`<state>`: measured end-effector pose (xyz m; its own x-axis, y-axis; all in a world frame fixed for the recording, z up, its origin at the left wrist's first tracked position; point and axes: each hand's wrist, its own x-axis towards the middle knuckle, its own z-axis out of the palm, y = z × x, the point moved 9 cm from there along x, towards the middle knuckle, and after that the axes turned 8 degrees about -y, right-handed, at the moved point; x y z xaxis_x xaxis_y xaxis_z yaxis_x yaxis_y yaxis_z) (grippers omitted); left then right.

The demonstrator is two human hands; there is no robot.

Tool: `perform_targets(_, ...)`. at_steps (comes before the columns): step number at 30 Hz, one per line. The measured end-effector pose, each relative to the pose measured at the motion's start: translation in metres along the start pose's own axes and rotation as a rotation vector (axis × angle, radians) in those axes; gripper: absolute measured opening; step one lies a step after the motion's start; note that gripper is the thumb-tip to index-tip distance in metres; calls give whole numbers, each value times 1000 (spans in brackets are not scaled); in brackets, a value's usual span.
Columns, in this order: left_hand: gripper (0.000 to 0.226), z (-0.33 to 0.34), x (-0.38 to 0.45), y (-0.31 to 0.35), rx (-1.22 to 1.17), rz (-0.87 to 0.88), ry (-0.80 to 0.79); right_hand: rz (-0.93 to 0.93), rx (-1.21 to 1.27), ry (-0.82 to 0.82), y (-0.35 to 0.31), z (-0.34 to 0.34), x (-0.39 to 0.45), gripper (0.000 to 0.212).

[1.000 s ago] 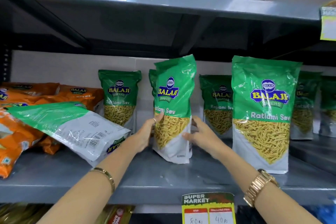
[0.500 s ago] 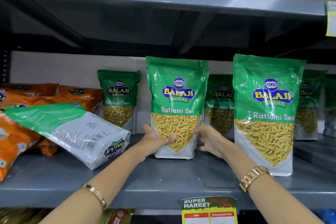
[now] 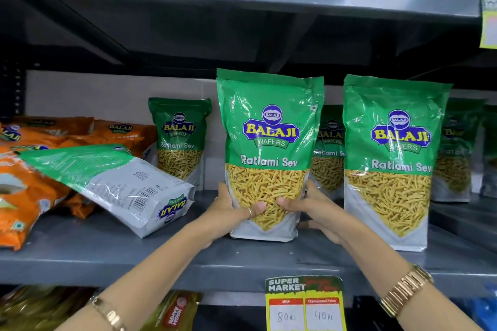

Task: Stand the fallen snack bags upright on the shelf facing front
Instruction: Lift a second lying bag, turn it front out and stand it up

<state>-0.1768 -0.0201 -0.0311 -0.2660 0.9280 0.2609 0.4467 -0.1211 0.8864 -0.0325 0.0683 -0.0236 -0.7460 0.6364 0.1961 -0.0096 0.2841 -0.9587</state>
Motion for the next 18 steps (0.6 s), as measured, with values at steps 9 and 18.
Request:
perform_targets(9,77,3,-27,5,-90,57,70,-67,-86,77,-38,7,-35,78)
perform_targets(18,96,2,-27,10,-168,141,1,-877,-1170,763,-233,26,-60,52)
